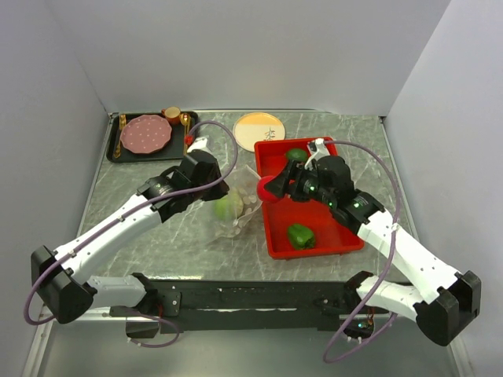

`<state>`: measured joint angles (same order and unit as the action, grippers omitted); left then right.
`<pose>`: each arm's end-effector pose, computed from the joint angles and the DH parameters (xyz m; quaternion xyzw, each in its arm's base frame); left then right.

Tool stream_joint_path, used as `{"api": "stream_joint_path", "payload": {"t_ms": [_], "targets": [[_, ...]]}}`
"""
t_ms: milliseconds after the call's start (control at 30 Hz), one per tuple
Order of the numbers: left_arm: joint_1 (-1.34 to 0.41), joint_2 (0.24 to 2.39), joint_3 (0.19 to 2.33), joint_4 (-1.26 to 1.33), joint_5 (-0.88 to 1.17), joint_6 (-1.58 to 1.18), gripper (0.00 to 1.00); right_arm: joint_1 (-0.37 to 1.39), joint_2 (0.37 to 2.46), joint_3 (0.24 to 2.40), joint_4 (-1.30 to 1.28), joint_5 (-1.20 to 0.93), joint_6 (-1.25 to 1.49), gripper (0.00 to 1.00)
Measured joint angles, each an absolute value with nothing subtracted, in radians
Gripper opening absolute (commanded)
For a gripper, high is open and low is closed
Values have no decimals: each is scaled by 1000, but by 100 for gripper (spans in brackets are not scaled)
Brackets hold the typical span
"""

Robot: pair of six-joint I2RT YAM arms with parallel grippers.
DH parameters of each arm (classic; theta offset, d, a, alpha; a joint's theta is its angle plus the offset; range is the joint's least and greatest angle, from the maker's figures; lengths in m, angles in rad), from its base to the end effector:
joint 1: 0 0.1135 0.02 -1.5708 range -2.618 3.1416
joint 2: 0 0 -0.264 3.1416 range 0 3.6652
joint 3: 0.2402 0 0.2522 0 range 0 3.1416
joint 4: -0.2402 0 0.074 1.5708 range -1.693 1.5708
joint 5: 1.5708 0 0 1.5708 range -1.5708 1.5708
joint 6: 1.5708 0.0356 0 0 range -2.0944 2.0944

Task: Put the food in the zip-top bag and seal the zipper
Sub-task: Place the fake fruit in the zipper food storage bag.

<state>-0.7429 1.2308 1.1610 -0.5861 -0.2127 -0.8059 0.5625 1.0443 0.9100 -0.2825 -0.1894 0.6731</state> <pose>0.2015 -0.1749 0.3388 -0.0749 0.8902 -0.2390 0.3805 0.1976 0.1325 0.3243 -0.0054 0.8359 0.3792 0.3968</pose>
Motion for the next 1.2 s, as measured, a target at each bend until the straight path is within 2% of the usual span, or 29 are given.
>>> {"api": "stream_joint_path", "payload": {"t_ms": [200,367,433,500,533,567,633,700,933,1200], "targets": [[-743,1246,1161,-582,-192,-805,1,609,1115,961,-246,-221,672,51],[-743,1248,1161,-580,-179,-805,1,660,1224,995,-233,-238,669,63],[-743,1248,1161,-580,-179,-805,1,674,1267,1006,-232,-239,668,74],[-743,1248,1162,-580,-179,-804,1,687,1299,1008,-232,-241,668,76],[-743,1248,1163,-581,-179,-801,1,691,1310,1008,-233,-242,668,85],[-743,1248,1166,-582,-179,-800,1,695,1317,1008,-233,-241,666,89],[-743,1248,1174,-587,-179,-797,1,698,1319,1008,-233,-241,661,91],[-743,1248,1180,-587,-180,-797,1,701,1315,1012,-233,-236,653,97],[-743,1245,1183,-588,-183,-797,1,701,1296,1036,-271,-184,618,99],[-741,1172,1182,-614,-295,-827,1,662,1144,1016,-356,38,643,100]]}}
